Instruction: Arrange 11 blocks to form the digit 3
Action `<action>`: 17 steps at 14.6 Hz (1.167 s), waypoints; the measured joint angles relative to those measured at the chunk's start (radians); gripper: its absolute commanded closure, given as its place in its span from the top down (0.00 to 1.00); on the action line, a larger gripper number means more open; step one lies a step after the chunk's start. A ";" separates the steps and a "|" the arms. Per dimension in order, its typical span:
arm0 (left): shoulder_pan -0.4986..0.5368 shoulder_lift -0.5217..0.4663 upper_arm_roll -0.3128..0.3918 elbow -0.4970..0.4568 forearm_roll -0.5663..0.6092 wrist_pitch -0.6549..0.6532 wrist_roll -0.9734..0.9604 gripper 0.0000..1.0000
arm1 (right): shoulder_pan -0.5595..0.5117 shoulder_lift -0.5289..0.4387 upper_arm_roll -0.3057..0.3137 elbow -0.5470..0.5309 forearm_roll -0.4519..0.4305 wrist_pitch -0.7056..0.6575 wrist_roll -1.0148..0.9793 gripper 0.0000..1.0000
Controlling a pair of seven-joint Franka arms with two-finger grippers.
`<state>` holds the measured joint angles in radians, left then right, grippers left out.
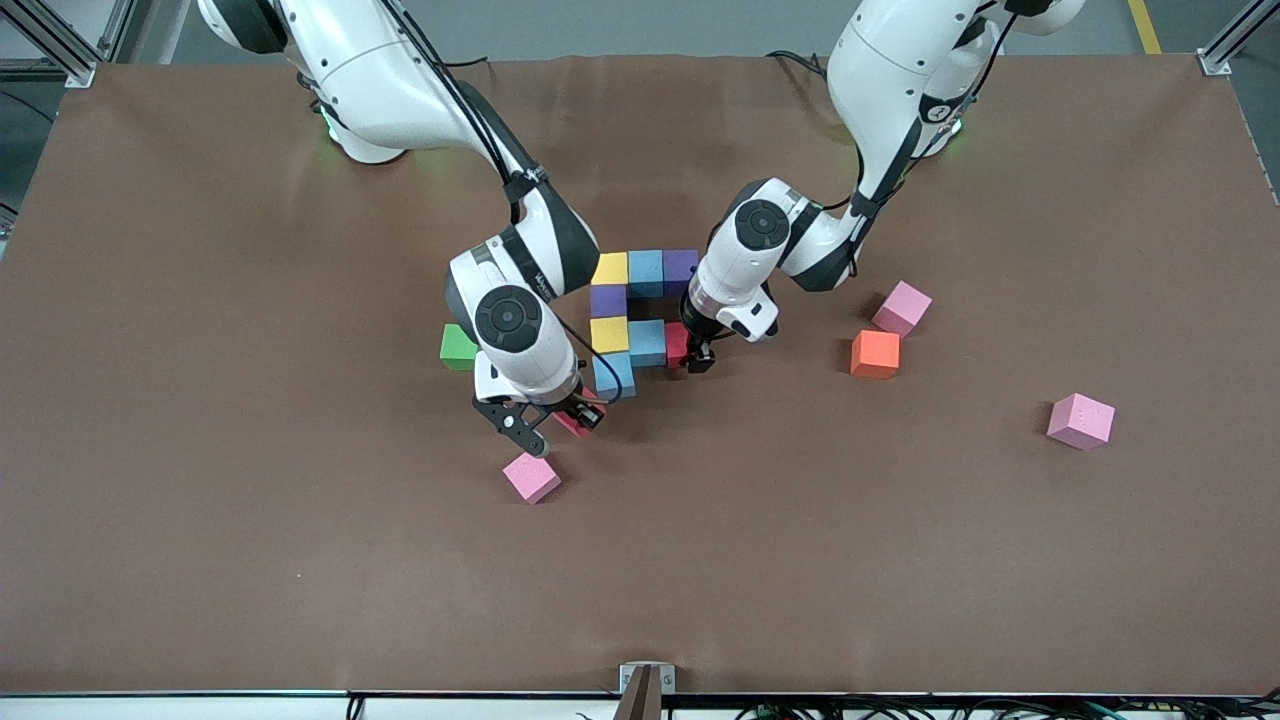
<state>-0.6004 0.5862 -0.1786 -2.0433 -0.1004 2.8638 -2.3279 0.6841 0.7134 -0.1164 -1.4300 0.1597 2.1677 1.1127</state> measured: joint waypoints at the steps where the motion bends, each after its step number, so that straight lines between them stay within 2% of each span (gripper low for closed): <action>1: 0.000 0.000 0.000 0.001 0.002 0.000 0.003 1.00 | 0.000 0.000 0.001 0.018 0.000 -0.017 -0.040 0.00; 5: 0.002 0.000 0.001 0.011 0.026 0.000 0.011 1.00 | 0.020 0.000 0.005 0.050 0.000 -0.031 -0.172 0.00; 10: 0.010 -0.034 0.002 0.024 0.036 -0.008 0.020 1.00 | 0.050 0.002 0.006 0.052 0.000 -0.029 -0.477 0.00; 13: 0.037 -0.111 0.002 0.029 0.036 -0.103 0.036 1.00 | 0.052 0.014 0.006 0.051 0.000 -0.006 -0.576 0.00; 17: 0.077 -0.233 0.002 0.032 0.037 -0.263 0.062 1.00 | 0.057 0.061 0.006 0.088 0.000 0.046 -0.589 0.00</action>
<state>-0.5231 0.3534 -0.1765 -2.0110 -0.0637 2.6006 -2.2662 0.7412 0.7746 -0.1102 -1.3418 0.1593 2.2142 0.5237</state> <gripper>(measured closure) 0.000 0.445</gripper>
